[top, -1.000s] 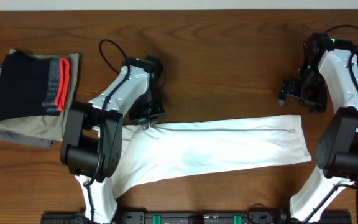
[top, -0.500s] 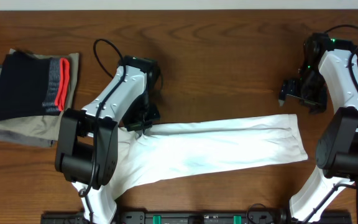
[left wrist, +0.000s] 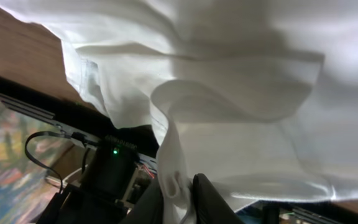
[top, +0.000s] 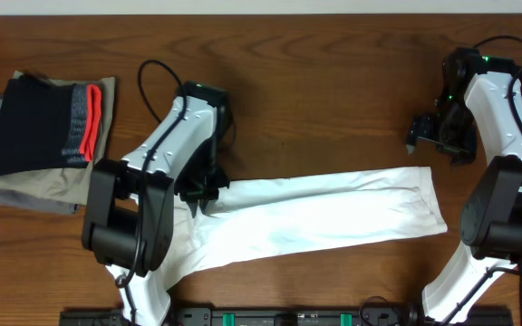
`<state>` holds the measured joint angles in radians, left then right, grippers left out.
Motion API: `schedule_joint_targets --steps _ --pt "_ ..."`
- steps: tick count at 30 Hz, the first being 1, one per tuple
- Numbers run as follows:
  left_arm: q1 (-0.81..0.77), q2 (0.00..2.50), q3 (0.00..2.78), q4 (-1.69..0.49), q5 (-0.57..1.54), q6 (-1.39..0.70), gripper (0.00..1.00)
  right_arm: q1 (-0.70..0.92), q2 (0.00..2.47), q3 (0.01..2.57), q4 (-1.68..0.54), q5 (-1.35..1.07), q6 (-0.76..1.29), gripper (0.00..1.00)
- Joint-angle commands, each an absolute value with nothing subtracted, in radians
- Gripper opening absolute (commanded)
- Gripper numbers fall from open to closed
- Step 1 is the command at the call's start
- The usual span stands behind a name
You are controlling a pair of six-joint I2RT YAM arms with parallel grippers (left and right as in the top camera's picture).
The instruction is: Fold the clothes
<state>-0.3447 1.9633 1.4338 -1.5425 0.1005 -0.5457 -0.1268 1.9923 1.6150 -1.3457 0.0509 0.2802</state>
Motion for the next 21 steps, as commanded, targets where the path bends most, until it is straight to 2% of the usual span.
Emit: schedule_joint_targets --steps 1,9,10,14,21 --pt "-0.392 1.946 1.405 -1.567 0.092 -0.536 0.17 -0.130 1.969 1.621 -1.346 0.048 0.272 0.86" --pt "-0.516 1.946 1.323 -1.621 0.105 -0.536 0.17 -0.130 1.969 1.621 -1.347 0.048 0.272 0.86" --pt "-0.529 1.946 1.316 -1.632 0.104 -0.535 0.24 -0.130 1.969 1.621 -1.347 0.048 0.272 0.86" --pt "-0.560 1.946 1.313 -1.648 0.103 -0.532 0.31 -0.130 1.969 1.621 -1.347 0.048 0.272 0.86" --pt "-0.540 1.946 1.322 -1.555 0.104 -0.533 0.32 -0.130 1.969 1.621 -1.347 -0.026 0.272 0.82"
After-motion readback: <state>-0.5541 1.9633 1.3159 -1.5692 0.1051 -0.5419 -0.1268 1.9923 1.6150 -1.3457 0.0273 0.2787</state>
